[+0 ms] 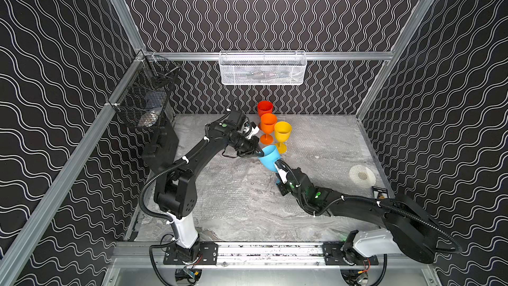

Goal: Unpack wine glasses from bubble wrap
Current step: Pick up the wine glass from the bubble wrap, then place the wine glass at the center of the board.

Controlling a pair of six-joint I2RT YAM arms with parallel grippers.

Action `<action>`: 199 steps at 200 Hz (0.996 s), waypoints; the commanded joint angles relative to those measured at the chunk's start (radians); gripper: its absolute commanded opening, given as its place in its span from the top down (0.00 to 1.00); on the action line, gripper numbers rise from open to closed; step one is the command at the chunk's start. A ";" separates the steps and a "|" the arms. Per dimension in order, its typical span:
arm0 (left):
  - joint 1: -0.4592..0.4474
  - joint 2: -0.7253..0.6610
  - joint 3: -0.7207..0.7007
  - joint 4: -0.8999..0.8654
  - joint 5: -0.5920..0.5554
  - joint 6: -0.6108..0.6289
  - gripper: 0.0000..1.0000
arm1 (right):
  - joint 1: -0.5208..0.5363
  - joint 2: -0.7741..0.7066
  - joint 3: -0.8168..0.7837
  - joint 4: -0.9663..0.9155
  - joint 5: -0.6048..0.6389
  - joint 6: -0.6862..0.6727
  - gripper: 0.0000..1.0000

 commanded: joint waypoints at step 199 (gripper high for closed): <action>0.002 -0.016 0.040 -0.060 -0.165 0.034 1.00 | -0.004 -0.068 -0.026 0.083 0.007 0.096 0.43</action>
